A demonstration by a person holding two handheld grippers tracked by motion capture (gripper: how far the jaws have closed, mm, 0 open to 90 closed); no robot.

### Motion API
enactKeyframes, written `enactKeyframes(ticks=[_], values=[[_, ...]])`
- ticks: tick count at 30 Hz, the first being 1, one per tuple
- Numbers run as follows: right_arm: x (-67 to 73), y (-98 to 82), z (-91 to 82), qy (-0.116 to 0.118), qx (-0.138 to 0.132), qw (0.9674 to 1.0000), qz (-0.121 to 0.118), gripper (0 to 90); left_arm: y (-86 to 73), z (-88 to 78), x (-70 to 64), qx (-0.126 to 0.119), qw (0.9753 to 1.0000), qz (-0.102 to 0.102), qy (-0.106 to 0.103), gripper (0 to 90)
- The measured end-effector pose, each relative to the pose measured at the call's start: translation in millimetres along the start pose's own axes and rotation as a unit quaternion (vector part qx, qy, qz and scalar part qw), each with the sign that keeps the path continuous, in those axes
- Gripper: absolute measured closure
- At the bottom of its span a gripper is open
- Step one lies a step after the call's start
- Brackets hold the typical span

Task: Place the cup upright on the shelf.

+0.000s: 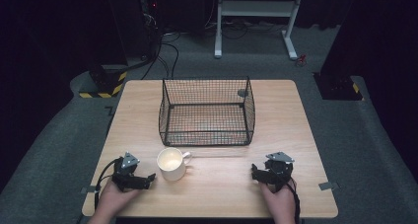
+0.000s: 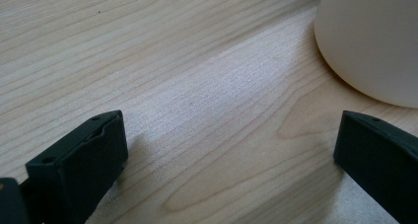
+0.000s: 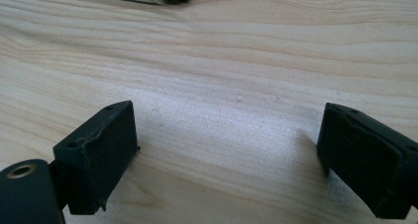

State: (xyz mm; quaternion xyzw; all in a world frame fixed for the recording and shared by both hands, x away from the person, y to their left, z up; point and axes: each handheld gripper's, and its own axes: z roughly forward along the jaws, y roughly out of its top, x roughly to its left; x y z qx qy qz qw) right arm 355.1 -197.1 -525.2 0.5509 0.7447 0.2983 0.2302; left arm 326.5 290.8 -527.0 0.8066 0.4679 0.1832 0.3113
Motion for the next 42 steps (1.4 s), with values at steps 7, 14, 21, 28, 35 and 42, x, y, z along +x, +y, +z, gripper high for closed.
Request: enactKeyframes(ticks=[7,14,21,28,35,42], values=[[0.5,-4.1,-4.1,0.005,0.0,1.0,-0.003,8.0,3.7,0.3,3.6,0.013,0.9998,0.01,-0.007,0.4],[0.5,-3.8,-3.5,0.005,-0.001,1.0,-0.007,7.9,5.3,-4.7,4.0,0.001,0.9999,0.003,-0.014,0.5],[0.3,-3.8,-3.4,0.006,-0.002,1.0,-0.008,8.0,6.5,-12.4,3.0,-0.019,0.9993,0.006,-0.031,0.5],[0.6,-3.5,-3.2,0.008,0.0,0.9999,-0.008,7.9,8.8,-18.5,0.1,-0.037,0.9984,0.007,-0.042,0.6],[0.5,-3.4,-3.1,0.009,-0.001,0.9999,-0.009,7.9,12.1,-27.2,-2.2,-0.055,0.9969,0.012,-0.055,0.6],[1.1,-3.1,-3.1,0.012,0.0,0.9999,-0.008,7.9,15.5,-36.2,-5.6,-0.071,0.9951,0.014,-0.067,0.6]])
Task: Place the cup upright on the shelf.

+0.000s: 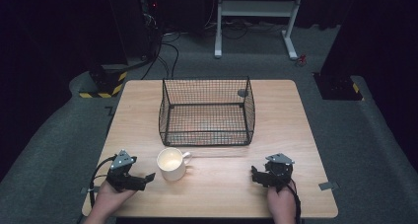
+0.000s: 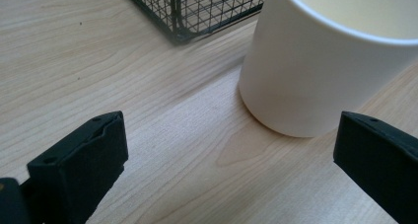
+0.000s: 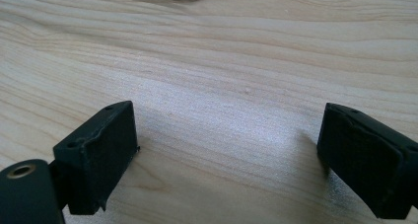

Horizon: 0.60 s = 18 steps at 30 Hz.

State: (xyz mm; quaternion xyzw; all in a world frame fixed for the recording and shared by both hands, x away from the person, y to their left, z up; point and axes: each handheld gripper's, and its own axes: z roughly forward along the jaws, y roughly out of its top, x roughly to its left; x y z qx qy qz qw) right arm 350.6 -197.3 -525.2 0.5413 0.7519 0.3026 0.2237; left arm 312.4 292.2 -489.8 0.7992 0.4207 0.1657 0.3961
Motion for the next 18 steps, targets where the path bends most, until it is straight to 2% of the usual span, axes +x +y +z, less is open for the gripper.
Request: enactKeyframes(ticks=[4,18], values=[[0.0,0.0,0.0,0.0,0.0,1.0,0.0,7.9,2.4,-4.6,-2.5,-0.011,0.9999,-0.003,-0.006,0.6],[-0.3,0.0,0.2,0.002,-0.001,1.0,-0.006,7.9,9.4,-17.4,-8.3,-0.041,0.999,0.007,-0.014,0.5]])
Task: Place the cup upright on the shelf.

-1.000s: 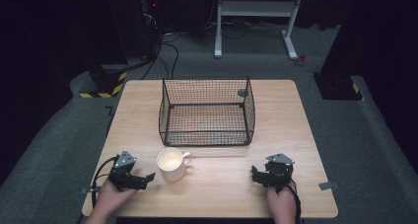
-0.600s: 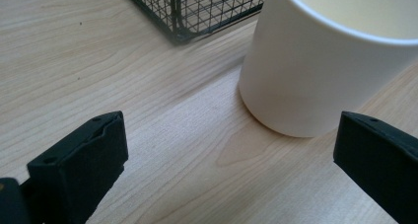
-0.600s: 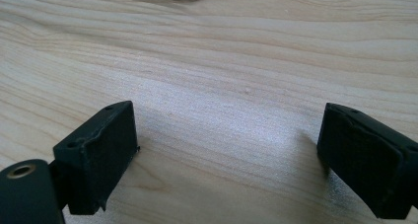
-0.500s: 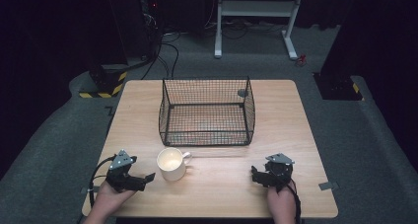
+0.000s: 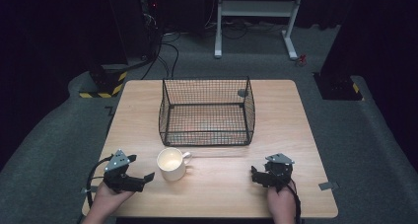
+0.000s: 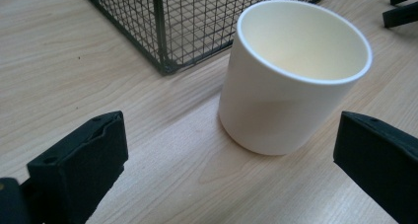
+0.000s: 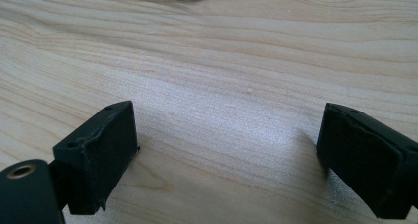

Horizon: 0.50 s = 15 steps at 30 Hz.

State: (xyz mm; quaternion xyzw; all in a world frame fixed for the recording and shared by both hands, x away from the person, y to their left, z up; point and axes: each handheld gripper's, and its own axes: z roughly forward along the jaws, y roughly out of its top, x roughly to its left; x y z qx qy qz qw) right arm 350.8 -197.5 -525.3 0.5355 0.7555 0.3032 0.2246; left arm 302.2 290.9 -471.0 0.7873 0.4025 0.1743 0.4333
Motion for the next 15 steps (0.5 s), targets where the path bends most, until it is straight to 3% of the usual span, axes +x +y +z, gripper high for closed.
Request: enactKeyframes(ticks=[6,15], values=[[0.0,0.0,0.0,0.0,0.0,1.0,0.0,7.9,4.1,-4.7,-5.2,-0.018,0.9998,0.0,-0.01,0.6],[0.1,0.3,0.4,0.002,0.0,1.0,-0.002,7.9,10.0,-7.2,-13.0,-0.035,0.999,0.016,-0.021,0.5]])
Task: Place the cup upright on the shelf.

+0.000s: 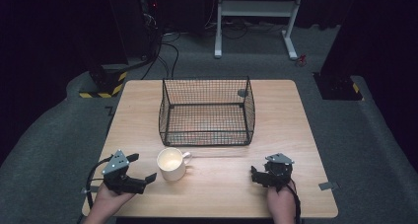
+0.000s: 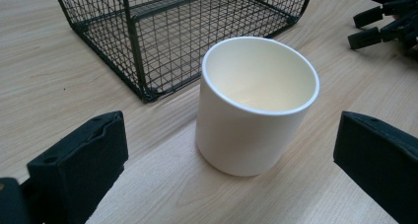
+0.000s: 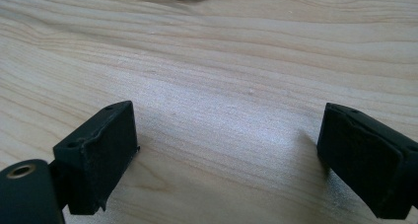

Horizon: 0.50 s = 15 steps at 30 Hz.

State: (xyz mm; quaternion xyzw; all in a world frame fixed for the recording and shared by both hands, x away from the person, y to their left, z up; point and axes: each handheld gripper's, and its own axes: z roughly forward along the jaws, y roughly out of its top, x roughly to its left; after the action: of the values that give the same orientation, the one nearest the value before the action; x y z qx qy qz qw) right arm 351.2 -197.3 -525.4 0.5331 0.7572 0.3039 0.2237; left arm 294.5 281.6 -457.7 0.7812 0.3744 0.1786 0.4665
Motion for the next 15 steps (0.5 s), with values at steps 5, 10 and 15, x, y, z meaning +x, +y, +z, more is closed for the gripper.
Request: enactKeyframes(ticks=[5,10,15], values=[[0.5,0.7,0.7,0.002,0.001,1.0,0.001,7.8,2.5,1.9,-3.9,-0.004,1.0,0.002,-0.005,0.6],[0.7,1.2,1.3,0.003,0.001,1.0,0.001,7.6,5.0,6.2,-6.9,-0.004,0.9999,0.009,-0.012,0.6],[0.6,2.4,2.5,0.001,0.0,1.0,0.0,7.6,8.6,12.3,-9.6,-0.003,0.9997,0.017,-0.018,0.6]])
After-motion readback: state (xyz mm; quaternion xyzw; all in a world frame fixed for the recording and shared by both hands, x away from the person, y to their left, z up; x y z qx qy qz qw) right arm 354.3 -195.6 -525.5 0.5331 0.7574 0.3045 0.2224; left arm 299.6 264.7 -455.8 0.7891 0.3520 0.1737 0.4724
